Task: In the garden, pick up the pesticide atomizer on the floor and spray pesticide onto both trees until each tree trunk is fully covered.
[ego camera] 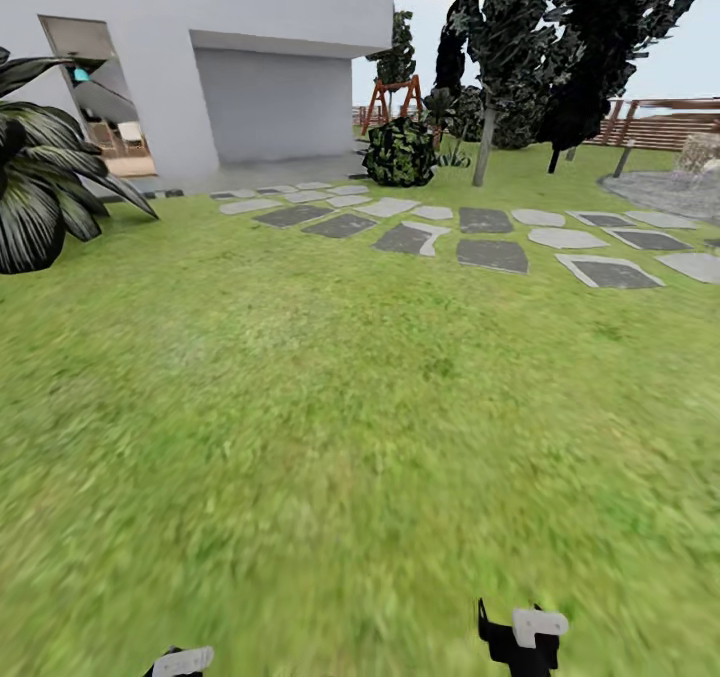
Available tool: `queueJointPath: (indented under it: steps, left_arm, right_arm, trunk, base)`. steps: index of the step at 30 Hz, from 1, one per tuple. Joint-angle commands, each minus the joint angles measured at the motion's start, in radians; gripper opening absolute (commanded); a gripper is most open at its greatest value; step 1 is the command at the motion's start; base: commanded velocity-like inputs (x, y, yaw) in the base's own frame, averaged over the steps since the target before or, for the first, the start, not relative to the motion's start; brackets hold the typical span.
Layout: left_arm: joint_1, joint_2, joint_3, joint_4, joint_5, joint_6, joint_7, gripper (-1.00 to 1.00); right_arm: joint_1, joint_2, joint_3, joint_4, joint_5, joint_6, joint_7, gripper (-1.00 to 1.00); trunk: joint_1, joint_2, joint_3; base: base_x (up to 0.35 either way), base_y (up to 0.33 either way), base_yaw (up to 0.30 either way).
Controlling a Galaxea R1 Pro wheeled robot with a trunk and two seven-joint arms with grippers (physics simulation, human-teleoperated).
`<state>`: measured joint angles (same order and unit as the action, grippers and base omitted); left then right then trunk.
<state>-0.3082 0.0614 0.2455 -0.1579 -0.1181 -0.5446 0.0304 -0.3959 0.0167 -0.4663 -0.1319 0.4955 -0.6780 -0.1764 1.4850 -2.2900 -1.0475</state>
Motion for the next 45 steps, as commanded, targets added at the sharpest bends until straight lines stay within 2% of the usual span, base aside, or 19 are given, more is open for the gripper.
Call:
queueJointPath:
  steps: [1,45]
  left_arm:
    - [0.000,0.000,0.000,0.000,0.000,0.000,0.000,-1.00]
    - [0.000,0.000,0.000,0.000,0.000,0.000,0.000,-1.00]
  right_arm:
    - [0.000,0.000,0.000,0.000,0.000,0.000,0.000,1.00]
    - [0.000,0.000,0.000,0.000,0.000,0.000,0.000,1.00]
  trunk:
    - [0.000,0.000,0.000]
    - [0.000,0.000,0.000]
  base:
    - [-0.080,-0.274,-0.300]
    - [-0.080,-0.274,-0.300]
